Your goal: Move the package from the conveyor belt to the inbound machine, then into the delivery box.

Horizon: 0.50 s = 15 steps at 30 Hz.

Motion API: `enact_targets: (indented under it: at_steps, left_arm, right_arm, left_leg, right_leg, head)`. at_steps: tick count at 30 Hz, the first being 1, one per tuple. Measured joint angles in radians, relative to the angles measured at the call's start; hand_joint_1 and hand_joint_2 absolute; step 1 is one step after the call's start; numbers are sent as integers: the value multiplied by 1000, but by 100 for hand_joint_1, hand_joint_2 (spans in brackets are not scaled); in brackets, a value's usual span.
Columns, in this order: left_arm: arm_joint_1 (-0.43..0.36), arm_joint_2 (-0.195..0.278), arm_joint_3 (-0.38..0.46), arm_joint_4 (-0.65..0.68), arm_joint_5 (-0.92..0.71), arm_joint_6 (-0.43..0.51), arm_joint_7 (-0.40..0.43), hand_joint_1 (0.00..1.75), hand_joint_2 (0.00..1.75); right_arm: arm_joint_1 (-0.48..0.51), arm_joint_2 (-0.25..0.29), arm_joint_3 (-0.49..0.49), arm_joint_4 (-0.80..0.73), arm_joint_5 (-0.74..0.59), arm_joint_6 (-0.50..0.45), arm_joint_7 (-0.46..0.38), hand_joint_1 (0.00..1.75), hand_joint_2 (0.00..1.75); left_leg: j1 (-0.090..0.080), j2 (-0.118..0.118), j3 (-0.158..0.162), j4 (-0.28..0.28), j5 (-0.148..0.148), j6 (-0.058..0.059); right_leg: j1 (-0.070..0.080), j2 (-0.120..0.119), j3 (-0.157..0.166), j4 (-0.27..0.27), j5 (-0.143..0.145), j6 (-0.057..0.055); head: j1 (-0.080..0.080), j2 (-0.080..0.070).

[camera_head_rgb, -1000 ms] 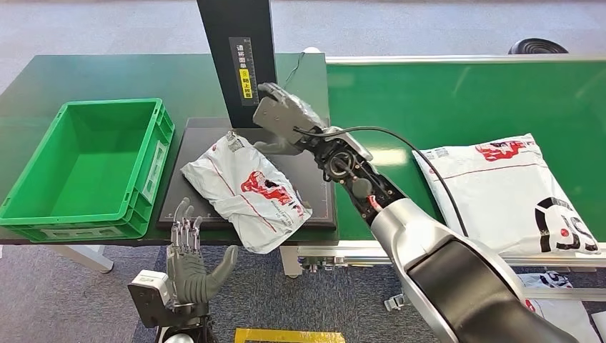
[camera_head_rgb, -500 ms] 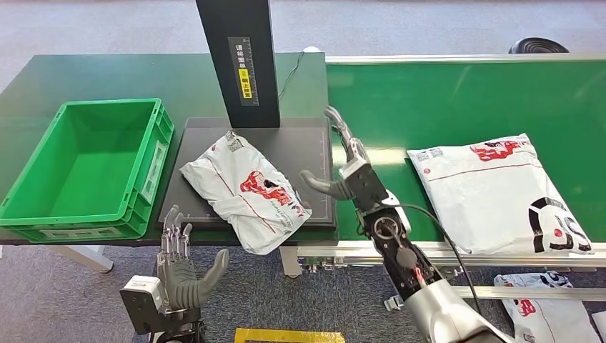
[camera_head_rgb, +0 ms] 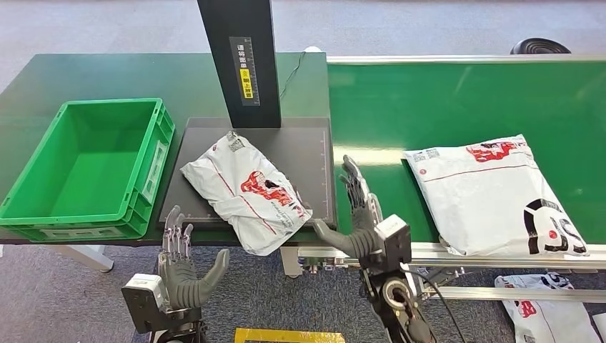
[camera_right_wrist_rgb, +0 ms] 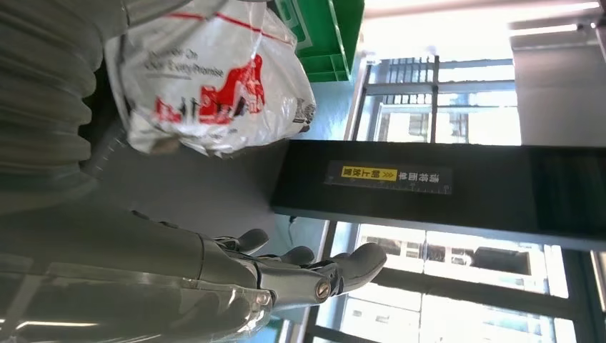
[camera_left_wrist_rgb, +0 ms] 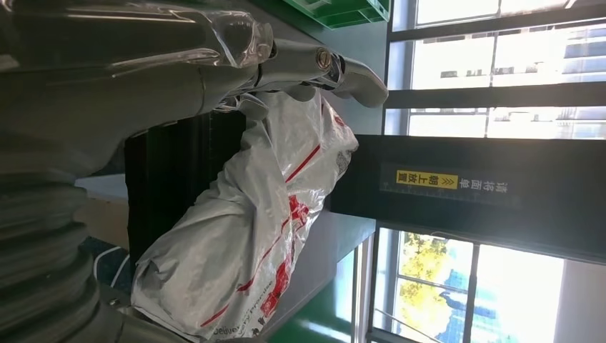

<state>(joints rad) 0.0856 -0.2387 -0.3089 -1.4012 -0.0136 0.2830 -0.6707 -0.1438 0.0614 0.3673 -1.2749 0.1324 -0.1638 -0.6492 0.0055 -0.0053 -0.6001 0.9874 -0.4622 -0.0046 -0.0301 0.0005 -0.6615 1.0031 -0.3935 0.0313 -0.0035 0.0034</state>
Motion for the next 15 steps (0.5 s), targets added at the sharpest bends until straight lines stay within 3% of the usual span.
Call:
enact_targets:
  at_steps: [7, 15]
  left_arm:
    - [3, 3, -3, -1, 13, 19, 14, 0, 175]
    - [26, 14, 5, -48, -88, -12, 93, 0, 175]
  right_arm:
    - [221, 87, -87, -101, -68, 64, -16, 0, 175]
    - [305, 147, -98, -124, -48, 94, -14, 0, 175]
  left_leg:
    - [0, 0, 0, 0, -2, 0]
    - [0, 1, 1, 0, -2, -1]
  right_leg:
    - [0, 0, 0, 0, -1, 0]
    - [0, 0, 0, 0, -1, 0]
  head:
    - [0, 0]
    - [0, 0]
